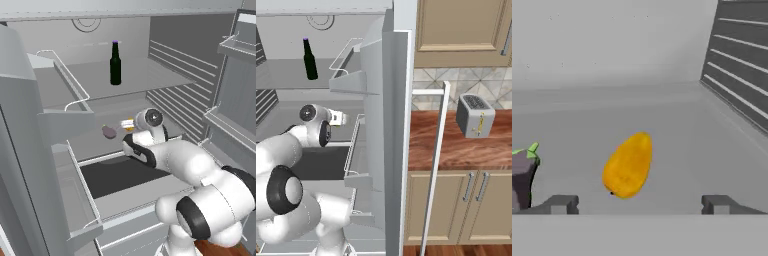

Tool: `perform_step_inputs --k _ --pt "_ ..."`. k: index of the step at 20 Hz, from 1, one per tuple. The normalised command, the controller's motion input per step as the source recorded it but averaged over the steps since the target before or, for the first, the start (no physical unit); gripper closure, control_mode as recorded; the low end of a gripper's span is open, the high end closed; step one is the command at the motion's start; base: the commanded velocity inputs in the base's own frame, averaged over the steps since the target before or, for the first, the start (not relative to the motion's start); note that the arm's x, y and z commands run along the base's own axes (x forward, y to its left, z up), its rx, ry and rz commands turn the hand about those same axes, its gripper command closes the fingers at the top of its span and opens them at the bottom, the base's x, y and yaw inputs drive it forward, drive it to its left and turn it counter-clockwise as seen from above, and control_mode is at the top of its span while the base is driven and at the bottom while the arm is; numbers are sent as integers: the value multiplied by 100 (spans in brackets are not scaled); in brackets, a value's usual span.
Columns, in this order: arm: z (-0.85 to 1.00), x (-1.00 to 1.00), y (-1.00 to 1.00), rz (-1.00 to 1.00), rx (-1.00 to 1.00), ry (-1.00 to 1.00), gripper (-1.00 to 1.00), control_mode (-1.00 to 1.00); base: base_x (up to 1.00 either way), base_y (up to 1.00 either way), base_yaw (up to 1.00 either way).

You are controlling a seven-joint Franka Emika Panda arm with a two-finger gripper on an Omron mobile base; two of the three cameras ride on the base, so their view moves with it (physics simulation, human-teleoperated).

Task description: Place the beer on the top shelf of the fridge to keep it out of children's reach, and place the eggplant and mango on lower shelves for easy access.

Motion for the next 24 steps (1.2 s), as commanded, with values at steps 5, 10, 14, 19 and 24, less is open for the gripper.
perform_step_inputs --k 5,10,14,19,24 --pt "53 -83 43 0 -28 51 -100 -100 0 0 0" --pt "-11 -100 23 0 -21 19 -100 -100 0 0 0" --pt "-21 -100 0 0 -9 -2 -100 -100 0 0 0" --pt "-1 -100 0 0 -1 -9 -100 -100 0 0 0" --pt "20 -100 0 3 0 0 -100 -100 0 0 0"
